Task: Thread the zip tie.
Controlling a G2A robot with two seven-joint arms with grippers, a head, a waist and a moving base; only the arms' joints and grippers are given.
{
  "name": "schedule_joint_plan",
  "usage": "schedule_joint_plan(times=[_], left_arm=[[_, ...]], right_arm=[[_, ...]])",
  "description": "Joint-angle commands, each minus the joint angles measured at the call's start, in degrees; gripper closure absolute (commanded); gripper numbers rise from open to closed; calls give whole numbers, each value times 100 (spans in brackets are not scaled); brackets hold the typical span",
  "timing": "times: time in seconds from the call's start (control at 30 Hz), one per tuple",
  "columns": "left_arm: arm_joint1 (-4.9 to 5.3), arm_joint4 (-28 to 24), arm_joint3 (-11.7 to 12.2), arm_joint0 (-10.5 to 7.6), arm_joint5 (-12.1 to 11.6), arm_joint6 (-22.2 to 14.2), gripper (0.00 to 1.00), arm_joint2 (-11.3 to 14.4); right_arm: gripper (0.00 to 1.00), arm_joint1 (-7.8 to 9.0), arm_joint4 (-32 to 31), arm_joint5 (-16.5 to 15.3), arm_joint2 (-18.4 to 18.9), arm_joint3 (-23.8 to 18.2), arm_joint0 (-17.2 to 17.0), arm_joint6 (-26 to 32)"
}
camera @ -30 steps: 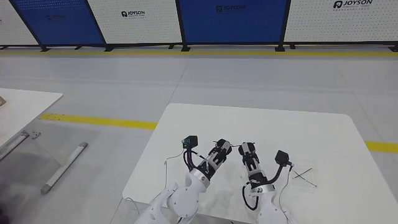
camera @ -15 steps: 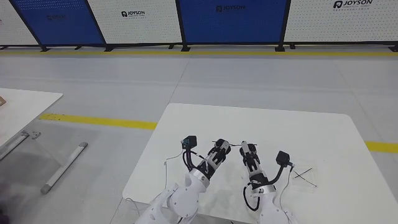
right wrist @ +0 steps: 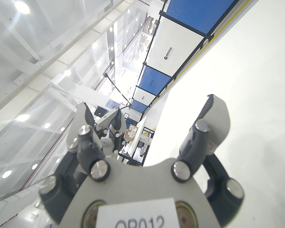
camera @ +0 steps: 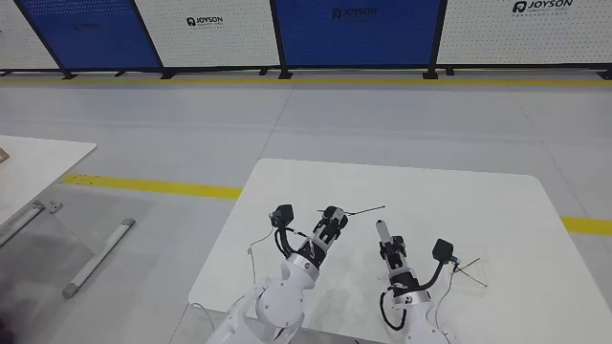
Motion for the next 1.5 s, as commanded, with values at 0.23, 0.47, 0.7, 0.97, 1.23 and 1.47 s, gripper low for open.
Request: schedule_joint_plan(times=[0.23,0.47,0.7,0.97,1.23,1.47], left_arm=[[-10,-156,-32,6,-13,29,100,-22],[-30,-1114,-374,143,83,-61,100,-274],[-8,-1159,-496,165,309,-460,100,-287],[-8,-1159,-496,165,309,-460,100,-287],[-30,-1303,-468,120,312,-420,100,-231],[-32,-1742,-498,82,642,-778,100,-261]], right_arm=[[0,22,-505,279,19,-13,45,-53],[0,37,-1415,746,-64,123,211,-160],[0,53,-2489,1250,-246,198,316,-173],[0,53,-2489,1250,-246,198,316,-173],[0,125,-2805,933,-162,202,372,320],[0,204,-3275,525,-58,321,481,468]])
